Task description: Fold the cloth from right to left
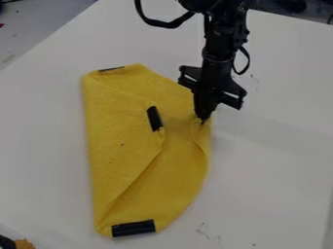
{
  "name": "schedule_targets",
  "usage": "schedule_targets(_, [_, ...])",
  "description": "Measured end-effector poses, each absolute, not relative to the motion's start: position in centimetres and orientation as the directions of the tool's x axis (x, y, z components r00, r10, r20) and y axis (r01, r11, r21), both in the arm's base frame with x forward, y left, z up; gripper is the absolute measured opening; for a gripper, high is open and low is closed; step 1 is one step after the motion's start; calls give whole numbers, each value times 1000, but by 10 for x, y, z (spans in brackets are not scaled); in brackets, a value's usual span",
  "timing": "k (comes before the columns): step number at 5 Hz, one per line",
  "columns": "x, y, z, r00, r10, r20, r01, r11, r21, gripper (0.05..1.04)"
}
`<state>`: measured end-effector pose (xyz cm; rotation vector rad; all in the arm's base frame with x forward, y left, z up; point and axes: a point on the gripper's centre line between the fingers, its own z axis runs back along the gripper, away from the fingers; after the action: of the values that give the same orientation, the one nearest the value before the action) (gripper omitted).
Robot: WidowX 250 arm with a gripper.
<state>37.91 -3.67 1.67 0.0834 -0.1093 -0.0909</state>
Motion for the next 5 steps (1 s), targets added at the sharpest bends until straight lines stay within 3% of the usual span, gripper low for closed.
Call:
schedule_targets(1, [378,-34,17,990,-94,104,83,991,103,56])
schedule_targets(3, [346,6,75,979,40,201,-77,980,181,55])
schedule_targets(5, [282,66,45,936,286,204,-301,952,49,55])
